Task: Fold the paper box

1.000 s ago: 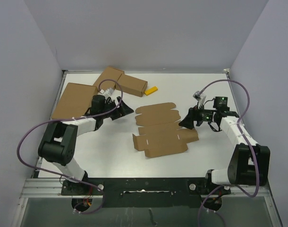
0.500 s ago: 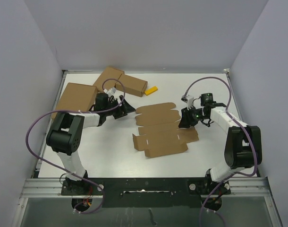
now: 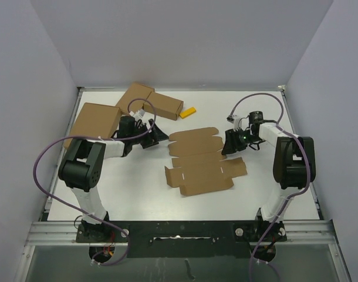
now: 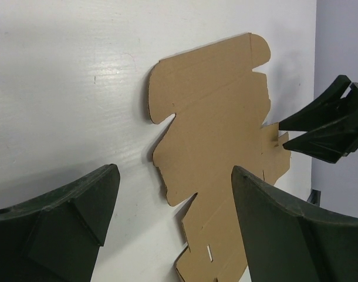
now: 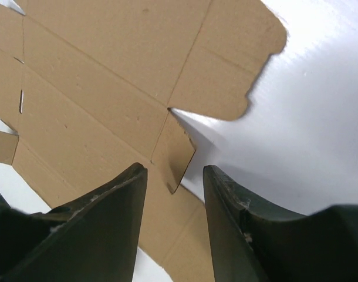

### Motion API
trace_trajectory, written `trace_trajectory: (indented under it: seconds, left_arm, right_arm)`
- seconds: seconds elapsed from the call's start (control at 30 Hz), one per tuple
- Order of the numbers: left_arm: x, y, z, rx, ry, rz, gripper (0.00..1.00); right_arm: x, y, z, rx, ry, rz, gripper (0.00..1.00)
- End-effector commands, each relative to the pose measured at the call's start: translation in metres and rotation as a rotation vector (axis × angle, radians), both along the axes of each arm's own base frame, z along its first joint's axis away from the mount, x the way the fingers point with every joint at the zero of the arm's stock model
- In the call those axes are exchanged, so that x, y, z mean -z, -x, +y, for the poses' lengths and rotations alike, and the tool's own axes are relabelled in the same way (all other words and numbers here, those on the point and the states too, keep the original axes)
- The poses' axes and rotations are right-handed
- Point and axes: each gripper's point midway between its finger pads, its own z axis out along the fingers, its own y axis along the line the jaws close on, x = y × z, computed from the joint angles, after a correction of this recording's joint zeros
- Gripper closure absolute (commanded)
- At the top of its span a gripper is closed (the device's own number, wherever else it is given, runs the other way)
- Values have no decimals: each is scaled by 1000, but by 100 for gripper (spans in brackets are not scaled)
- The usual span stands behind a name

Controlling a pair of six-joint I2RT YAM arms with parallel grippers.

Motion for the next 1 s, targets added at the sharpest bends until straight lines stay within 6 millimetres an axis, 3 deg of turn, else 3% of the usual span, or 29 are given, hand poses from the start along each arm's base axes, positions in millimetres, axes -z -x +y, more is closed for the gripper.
trace_trajectory:
  seconds: [0.0, 0.33, 0.47, 0.67, 0.97]
  left_arm:
    - [-16, -6, -5, 24, 29, -67, 24]
    - [-17, 5, 3, 23, 17, -64, 24]
    - [-16, 10, 7, 20, 20, -60, 24]
    - [-26, 14, 17, 14, 48, -88, 23]
    - [-57, 30, 26, 18, 64, -267, 19]
  right_arm:
    - [-9, -12, 10, -19, -73, 12, 57]
    - [4, -11, 17, -47, -87, 71, 73]
    - [0, -10, 20, -72, -93, 54, 85]
    - [-21, -11, 25, -135, -109, -47, 100]
    - [-61, -6, 32, -226, -149, -245, 100]
